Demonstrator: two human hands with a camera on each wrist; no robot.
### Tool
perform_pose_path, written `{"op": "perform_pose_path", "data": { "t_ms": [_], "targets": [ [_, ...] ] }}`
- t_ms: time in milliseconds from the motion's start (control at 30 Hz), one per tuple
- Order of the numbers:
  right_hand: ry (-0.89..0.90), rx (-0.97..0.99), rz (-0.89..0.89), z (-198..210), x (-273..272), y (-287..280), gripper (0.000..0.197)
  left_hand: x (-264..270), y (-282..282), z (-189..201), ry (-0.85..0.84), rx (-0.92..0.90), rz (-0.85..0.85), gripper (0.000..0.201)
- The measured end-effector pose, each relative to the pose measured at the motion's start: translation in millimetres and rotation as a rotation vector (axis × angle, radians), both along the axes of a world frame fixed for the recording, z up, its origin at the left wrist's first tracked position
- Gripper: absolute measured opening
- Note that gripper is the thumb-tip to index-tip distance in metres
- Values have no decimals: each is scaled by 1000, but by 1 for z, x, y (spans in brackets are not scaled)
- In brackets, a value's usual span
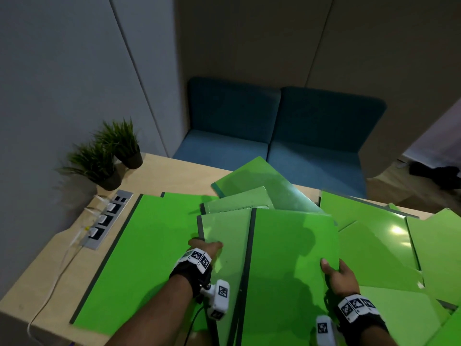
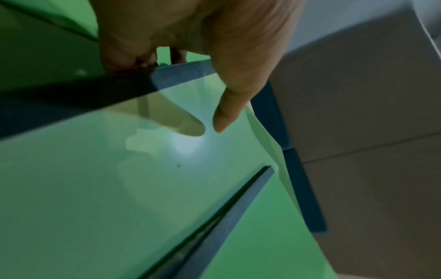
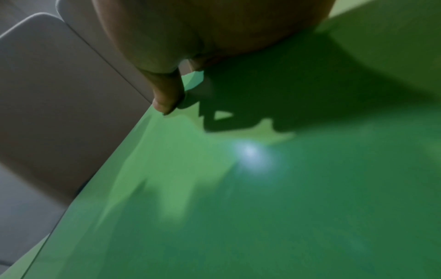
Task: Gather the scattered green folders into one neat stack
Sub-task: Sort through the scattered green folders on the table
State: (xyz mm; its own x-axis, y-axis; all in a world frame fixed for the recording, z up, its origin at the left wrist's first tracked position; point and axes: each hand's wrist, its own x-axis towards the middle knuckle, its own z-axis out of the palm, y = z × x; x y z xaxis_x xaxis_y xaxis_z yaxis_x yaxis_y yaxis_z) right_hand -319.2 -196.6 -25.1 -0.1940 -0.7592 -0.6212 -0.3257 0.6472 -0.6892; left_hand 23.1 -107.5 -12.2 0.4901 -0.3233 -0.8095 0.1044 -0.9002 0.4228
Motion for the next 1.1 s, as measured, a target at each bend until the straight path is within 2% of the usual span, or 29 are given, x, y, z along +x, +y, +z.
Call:
{"op": "perform_pose_path", "data": {
  "t_ms": [67, 200, 300, 433, 533, 633, 800, 933, 1000, 1100],
  "targets": [
    [-3, 4, 6, 0, 1, -1, 76, 0, 0, 1, 11, -13, 7, 86],
    [-4, 11, 6, -2, 0, -3, 75, 3, 0, -1, 55, -36, -29, 84],
    [-32, 18, -13, -2, 0, -5, 76, 8, 1, -8, 67, -92, -105, 70],
    [-69, 31, 2, -2, -3, -8, 77, 1, 3, -5, 48, -249, -12, 56],
    [-106, 53, -34, -1, -7, -9, 76, 12, -1, 16, -149, -386, 78, 31],
    [-88, 52, -55, 2, -5, -8, 76, 48, -11, 59, -359, -485, 178, 32],
    [-34, 22, -50, 11, 1, -7, 74, 128, -23, 132, -592, -730, 121, 31],
    [-22, 22, -54, 19, 4, -5, 75, 145, -32, 153, -506, -866, 72, 34],
    [-17, 31, -24, 21, 7, -5, 78, 119, -38, 139, -411, -865, -10, 30],
    [-71, 30, 83, 26, 8, -9, 84, 51, -44, 100, -236, -809, -125, 27]
  ]
}}
